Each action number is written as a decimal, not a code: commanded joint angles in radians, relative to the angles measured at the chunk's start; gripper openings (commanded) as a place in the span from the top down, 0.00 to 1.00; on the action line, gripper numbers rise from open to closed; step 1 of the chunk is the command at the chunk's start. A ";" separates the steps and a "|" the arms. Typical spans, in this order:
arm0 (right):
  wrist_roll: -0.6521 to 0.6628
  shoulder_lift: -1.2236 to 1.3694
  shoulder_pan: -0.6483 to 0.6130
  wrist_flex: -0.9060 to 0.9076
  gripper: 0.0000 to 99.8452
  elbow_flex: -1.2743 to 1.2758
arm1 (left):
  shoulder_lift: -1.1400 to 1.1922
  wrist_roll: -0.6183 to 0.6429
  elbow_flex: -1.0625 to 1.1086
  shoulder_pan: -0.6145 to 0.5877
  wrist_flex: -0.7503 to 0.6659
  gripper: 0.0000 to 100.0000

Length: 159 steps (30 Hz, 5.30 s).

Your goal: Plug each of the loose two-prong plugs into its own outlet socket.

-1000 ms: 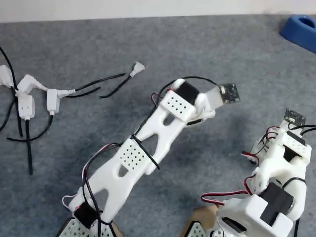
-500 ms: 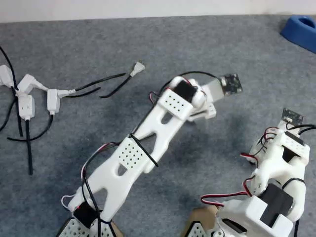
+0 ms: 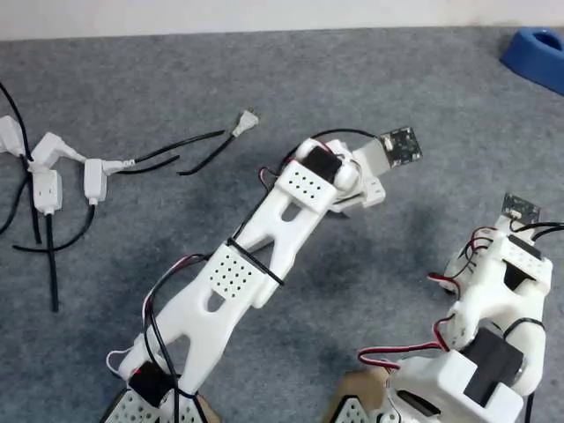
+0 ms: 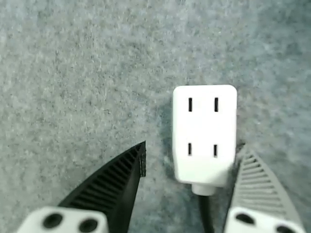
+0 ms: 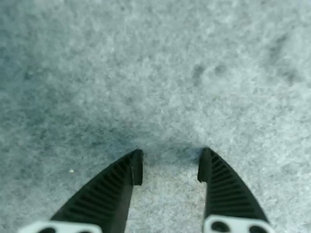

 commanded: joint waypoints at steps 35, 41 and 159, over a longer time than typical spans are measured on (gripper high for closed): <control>0.018 -0.005 -0.139 -0.001 0.82 0.005 | -1.145 -0.244 1.575 -0.220 0.252 1.00; 0.018 -0.005 -0.159 -0.001 0.82 0.012 | -1.380 -0.169 1.980 -0.119 -0.098 1.00; 0.003 1.291 -0.455 0.862 0.71 -2.259 | -0.073 0.120 -0.189 -0.648 0.222 0.74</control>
